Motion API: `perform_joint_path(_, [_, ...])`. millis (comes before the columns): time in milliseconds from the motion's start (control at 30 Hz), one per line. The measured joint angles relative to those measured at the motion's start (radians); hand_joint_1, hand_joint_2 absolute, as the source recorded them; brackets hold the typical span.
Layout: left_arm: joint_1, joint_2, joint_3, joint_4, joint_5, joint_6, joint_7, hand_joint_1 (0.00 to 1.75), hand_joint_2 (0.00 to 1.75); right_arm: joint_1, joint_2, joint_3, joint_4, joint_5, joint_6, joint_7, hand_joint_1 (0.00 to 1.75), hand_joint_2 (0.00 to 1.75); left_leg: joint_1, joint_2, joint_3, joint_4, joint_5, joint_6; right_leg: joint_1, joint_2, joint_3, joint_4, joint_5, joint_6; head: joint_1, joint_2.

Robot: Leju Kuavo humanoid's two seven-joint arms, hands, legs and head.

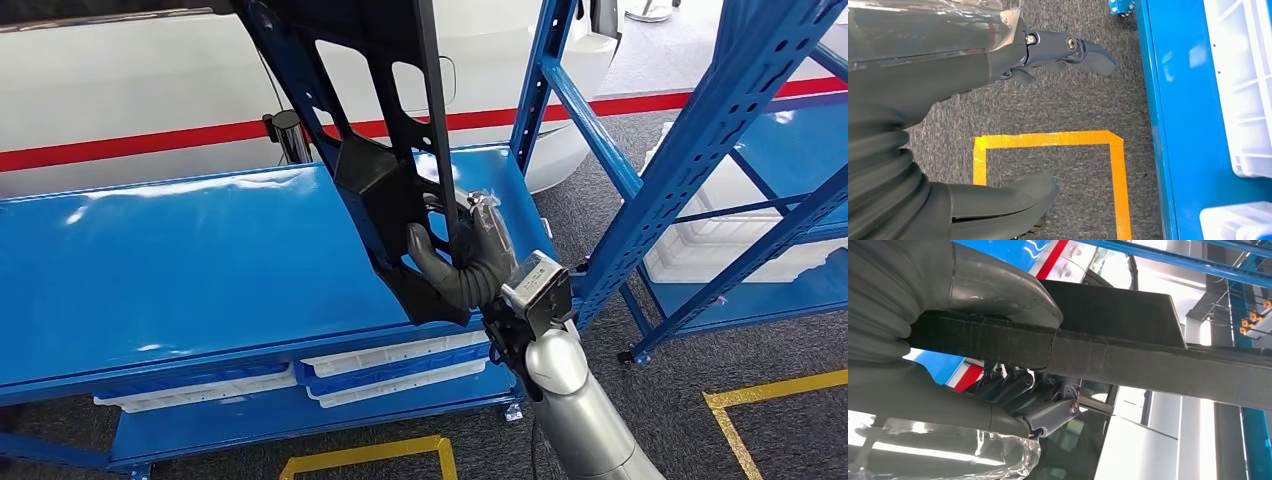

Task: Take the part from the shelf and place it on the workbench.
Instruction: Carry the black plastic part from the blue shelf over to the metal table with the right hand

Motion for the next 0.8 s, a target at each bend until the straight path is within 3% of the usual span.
perform_joint_path(33, [0.0, 0.001, 0.0, 0.0, 0.0, -0.001, 0.0, 0.0, 1.75, 0.0, -0.001, 0.0, -0.001, 0.0, 0.0, 0.0, 1.75, 1.75, 0.002, -0.001, -0.003, 0.008, -0.005, -0.008, -0.004, -0.001, 0.038, -0.074, 0.024, 0.01, 0.0, 0.0])
perform_joint_path(100, [-0.001, 0.003, 0.0, 0.0, 0.0, -0.002, 0.0, 0.0, 1.75, 0.001, -0.003, 0.0, -0.003, 0.0, 0.0, 0.0, 1.75, 1.75, 0.001, -0.004, -0.014, 0.029, -0.014, -0.025, -0.006, 0.002, 0.081, -0.161, 0.052, 0.009, 0.0, 0.0])
perform_joint_path(233, [0.0, 0.004, 0.0, 0.0, 0.0, -0.004, -0.001, 0.0, 1.75, 0.003, -0.004, 0.0, -0.006, 0.001, 0.0, 0.0, 1.75, 1.75, 0.005, -0.007, -0.032, 0.047, -0.025, -0.044, -0.004, 0.007, 0.07, -0.159, 0.061, -0.017, -0.002, 0.0])
perform_joint_path(300, [0.0, 0.006, 0.0, 0.001, -0.001, -0.006, -0.004, 0.0, 1.75, 0.0, -0.004, 0.001, -0.005, -0.001, 0.001, 0.0, 1.75, 1.75, 0.008, -0.007, -0.061, 0.116, -0.083, -0.051, -0.005, 0.005, 0.061, -0.161, 0.07, -0.033, -0.002, 0.0])
perform_joint_path(367, [0.0, 0.008, 0.0, 0.001, -0.001, -0.008, -0.008, 0.0, 1.75, -0.004, -0.004, 0.001, -0.002, -0.007, 0.003, 0.0, 1.75, 1.75, 0.008, -0.007, -0.115, 0.248, -0.163, -0.054, 0.001, 0.003, 0.045, -0.161, 0.08, -0.048, -0.003, 0.0])
perform_joint_path(433, [0.001, 0.009, 0.001, 0.002, 0.0, -0.01, -0.011, 0.0, 1.75, -0.007, -0.005, 0.001, 0.004, -0.018, 0.006, -0.002, 1.75, 1.75, 0.008, -0.007, -0.138, 0.321, -0.193, -0.051, 0.008, 0.002, 0.026, -0.16, 0.093, -0.056, -0.003, 0.0])
perform_joint_path(467, [0.001, 0.01, 0.001, 0.002, 0.002, -0.01, -0.011, 0.0, 1.75, -0.009, -0.005, 0.001, 0.007, -0.023, 0.007, -0.003, 1.75, 1.75, 0.007, -0.007, -0.121, 0.302, -0.181, -0.046, 0.011, 0.002, 0.018, -0.16, 0.1, -0.058, -0.003, 0.0])
perform_joint_path(567, [-0.003, 0.014, 0.007, 0.002, 0.009, -0.007, -0.013, 0.0, 1.75, -0.025, -0.004, 0.003, 0.017, -0.035, 0.007, -0.007, 1.75, 1.75, -0.003, -0.006, 0.003, 0.102, -0.114, -0.018, 0.018, 0.002, 0.001, -0.162, 0.125, -0.053, -0.002, 0.0])
perform_joint_path(600, [-0.004, 0.016, 0.009, 0.002, 0.01, -0.007, -0.014, 0.0, 1.75, -0.031, -0.003, 0.004, 0.02, -0.038, 0.007, -0.008, 1.75, 1.75, -0.009, -0.005, 0.027, 0.056, -0.102, -0.011, 0.017, 0.001, 0.0, -0.163, 0.131, -0.048, -0.002, 0.0])
perform_joint_path(667, [-0.006, 0.02, 0.013, 0.002, 0.011, -0.005, -0.015, 0.0, 1.75, -0.042, -0.002, 0.005, 0.025, -0.041, 0.007, -0.009, 1.75, 1.75, -0.02, -0.004, 0.028, 0.039, -0.089, -0.001, 0.013, -0.001, 0.003, -0.171, 0.145, -0.034, -0.001, 0.0])
perform_joint_path(733, [-0.005, 0.021, 0.016, 0.003, 0.012, -0.005, -0.015, 0.0, 1.75, -0.051, -0.002, 0.008, 0.03, -0.044, 0.005, -0.01, 1.75, 1.75, -0.021, -0.003, 0.021, 0.025, -0.057, 0.007, 0.013, -0.001, -0.003, -0.178, 0.154, -0.023, -0.001, 0.0])
perform_joint_path(800, [-0.005, 0.02, 0.018, 0.004, 0.014, -0.004, -0.015, 0.0, 1.75, -0.059, -0.004, 0.011, 0.035, -0.048, 0.001, -0.012, 1.75, 1.75, -0.016, 0.001, 0.004, 0.008, -0.018, 0.016, 0.018, -0.001, -0.028, -0.132, 0.103, -0.03, 0.0, 0.0])
